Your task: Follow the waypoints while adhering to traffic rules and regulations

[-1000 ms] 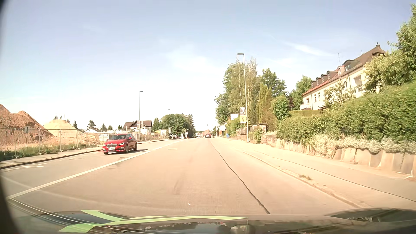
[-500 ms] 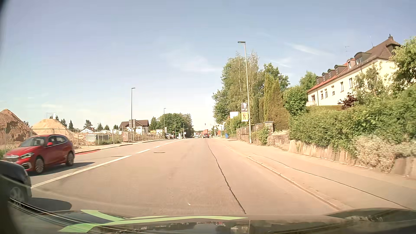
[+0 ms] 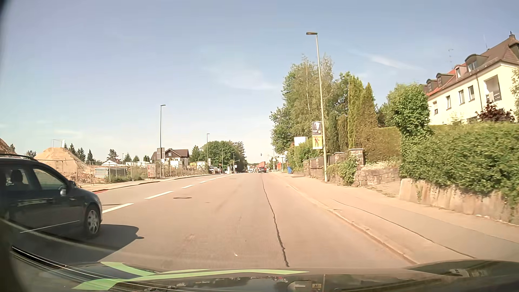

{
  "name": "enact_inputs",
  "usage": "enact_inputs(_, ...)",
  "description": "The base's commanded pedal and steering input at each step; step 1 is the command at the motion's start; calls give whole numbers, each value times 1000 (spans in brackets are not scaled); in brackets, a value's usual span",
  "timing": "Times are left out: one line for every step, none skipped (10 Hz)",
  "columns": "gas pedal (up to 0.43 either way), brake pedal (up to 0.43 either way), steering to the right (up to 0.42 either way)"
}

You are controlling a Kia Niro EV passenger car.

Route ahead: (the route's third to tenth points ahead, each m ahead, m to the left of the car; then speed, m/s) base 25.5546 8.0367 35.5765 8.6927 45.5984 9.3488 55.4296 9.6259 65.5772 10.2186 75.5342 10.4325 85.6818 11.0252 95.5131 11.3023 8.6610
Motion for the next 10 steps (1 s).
enact_inputs(98, 0, -27)
enact_inputs(98, 0, -27)
enact_inputs(98, 0, -27)
enact_inputs(98, 0, -27)
enact_inputs(98, 0, -27)
enact_inputs(98, 0, -26)
enact_inputs(98, 0, -22)
enact_inputs(98, 0, -15)
enact_inputs(98, 0, -12)
enact_inputs(98, 0, -10)
